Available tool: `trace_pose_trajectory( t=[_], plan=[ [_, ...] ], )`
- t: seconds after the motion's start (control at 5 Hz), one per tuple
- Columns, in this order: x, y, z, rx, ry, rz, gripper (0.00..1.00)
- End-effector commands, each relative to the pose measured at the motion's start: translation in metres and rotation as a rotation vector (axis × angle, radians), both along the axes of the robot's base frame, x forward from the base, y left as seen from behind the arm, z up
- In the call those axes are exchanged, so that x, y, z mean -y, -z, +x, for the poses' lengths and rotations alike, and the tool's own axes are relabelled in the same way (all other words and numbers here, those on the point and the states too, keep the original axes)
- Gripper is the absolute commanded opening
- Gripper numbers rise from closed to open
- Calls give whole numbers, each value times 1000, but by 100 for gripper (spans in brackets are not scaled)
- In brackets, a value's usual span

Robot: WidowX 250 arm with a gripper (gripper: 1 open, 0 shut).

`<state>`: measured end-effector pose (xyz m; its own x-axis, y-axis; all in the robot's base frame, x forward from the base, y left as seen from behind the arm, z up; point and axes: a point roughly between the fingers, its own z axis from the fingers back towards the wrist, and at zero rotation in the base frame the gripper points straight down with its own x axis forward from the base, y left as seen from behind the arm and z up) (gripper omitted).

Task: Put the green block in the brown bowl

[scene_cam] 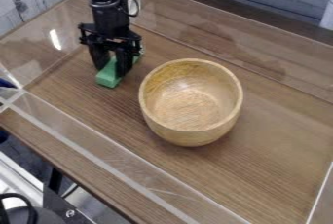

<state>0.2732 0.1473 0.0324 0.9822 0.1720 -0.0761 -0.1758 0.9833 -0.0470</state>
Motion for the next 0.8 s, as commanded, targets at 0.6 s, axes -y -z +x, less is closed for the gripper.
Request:
trace_pose_trajectory(
  t=[0.6],
  plan=[
    [4,-59,17,140,5,40,0]
  ],
)
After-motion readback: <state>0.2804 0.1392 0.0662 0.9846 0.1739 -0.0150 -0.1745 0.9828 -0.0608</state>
